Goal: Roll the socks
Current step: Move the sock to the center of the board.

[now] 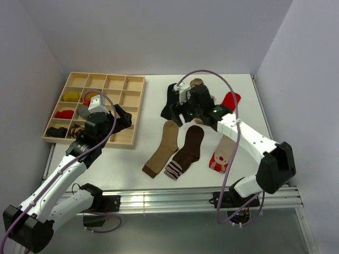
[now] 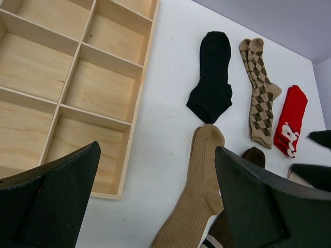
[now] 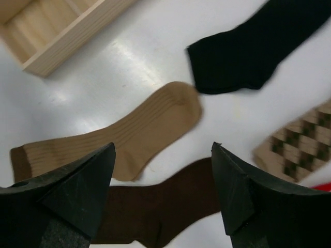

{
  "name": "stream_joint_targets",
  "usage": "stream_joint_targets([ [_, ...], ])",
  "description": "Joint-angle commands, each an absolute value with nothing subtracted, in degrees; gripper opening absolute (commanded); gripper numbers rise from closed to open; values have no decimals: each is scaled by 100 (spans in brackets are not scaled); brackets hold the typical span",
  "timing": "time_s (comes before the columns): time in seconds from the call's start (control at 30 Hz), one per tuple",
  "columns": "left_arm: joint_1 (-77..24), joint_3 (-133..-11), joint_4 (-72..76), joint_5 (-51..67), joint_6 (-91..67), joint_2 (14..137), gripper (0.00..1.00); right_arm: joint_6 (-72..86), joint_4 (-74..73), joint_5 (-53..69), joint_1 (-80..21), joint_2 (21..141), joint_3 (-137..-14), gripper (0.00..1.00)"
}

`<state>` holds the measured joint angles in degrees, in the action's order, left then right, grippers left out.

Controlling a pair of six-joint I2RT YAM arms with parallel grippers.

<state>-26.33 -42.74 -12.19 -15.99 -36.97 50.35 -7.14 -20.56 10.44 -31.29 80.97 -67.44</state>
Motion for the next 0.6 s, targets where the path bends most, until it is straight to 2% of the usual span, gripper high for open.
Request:
stream_joint_targets([
  [0.0, -2619, -4825, -1449, -1775, -3762, 5010, 98, -756, -2399, 1187, -3734, 8533, -7101, 81],
  [0.3, -2374, -5747, -2074, -1978, -3727, 5317, 93, -624, -2593, 976, -5236, 9035, -6690, 63],
  [0.57, -1863, -6328, -2065, -1503, -3709, 5528, 93, -483, -2382, 931, -6248, 9316, -6293, 60],
])
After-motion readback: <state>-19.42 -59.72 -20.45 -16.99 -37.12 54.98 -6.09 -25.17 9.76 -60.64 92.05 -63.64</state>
